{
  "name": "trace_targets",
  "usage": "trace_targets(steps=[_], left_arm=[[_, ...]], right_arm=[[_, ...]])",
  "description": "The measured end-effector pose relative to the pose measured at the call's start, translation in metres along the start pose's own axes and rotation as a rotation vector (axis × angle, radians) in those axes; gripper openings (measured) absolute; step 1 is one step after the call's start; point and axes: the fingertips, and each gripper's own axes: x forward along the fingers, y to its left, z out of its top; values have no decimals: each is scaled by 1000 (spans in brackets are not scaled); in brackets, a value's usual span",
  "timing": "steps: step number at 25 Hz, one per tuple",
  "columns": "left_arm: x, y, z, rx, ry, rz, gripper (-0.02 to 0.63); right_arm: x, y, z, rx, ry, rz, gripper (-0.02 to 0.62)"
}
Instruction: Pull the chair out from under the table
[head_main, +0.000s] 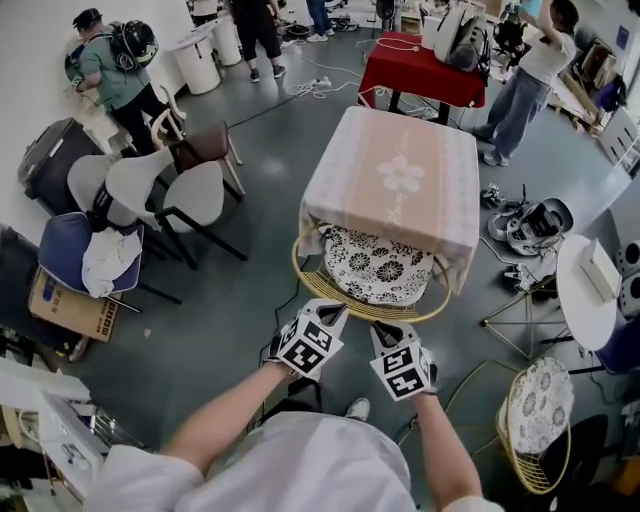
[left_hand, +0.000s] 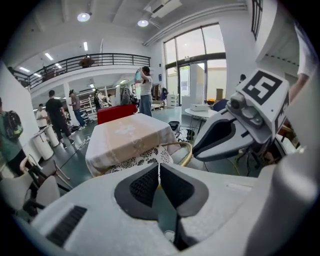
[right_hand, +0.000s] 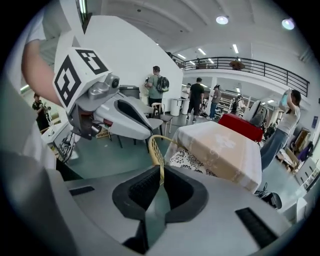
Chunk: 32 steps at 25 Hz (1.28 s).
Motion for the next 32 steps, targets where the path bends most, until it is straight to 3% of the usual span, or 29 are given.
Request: trace_targets(steps=[4,8,11,24,32], left_arm=[[6,6,-15,155,67,-117,19],[15,9,-37,308,129,-236,86],[22,13,-50,412,164,-295,113],[50,28,-76,763,271,-489,133],[59,36,-93,935,328,-538,132]], right_arm=[[18,7,3,-83,71,20,6],[31,9,-6,-176,164,34,94],[43,7,-17,-237,228,41,104],[84,0,-43,-420,441,48,107],[98,3,-57,-550,543,58,63]])
